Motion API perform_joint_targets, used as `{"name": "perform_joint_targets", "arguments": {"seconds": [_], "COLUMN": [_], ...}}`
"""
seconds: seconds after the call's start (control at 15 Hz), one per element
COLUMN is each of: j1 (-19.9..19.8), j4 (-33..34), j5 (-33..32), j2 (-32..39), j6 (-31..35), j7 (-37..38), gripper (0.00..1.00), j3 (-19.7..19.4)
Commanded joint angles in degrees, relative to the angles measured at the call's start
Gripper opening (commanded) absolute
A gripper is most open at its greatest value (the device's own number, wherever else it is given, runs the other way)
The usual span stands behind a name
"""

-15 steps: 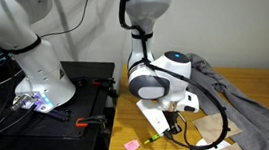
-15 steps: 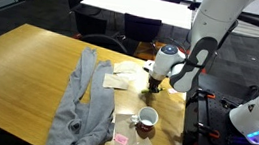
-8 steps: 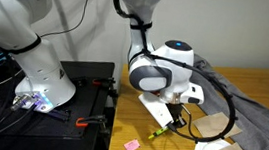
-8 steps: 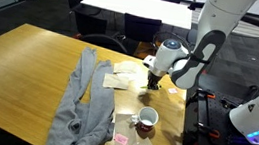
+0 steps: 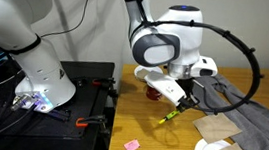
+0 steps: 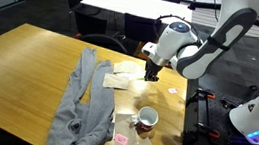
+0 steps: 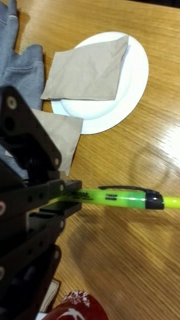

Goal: Put the yellow pen inside the maroon mug

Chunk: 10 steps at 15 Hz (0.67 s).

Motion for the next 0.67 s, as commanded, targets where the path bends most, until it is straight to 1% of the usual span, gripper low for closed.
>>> {"name": "perform_joint_targets", "arguments": {"seconds": [0.0,0.13,0.33,0.47,0.6], "j1": [-4.4,-6.9,-10.9,-14.5,-19.1], "j4": [-2.6,-2.7,-1.9,-1.0,0.0], "j5": [0.8,3.2,8.9,13.7,19.5], "j2": [-7.0,-8.7,-9.8,-9.4,-8.5], "j6": [-3.5,-4.3,-5.1,-5.7,-6.2], "j7": [-1.6,-3.7,-8.5,-14.3,-22.1], "gripper": [0.04,0.04,0.04,0.04,0.04], "j3": [6.5,11.0,17.6,23.0,29.5]}}
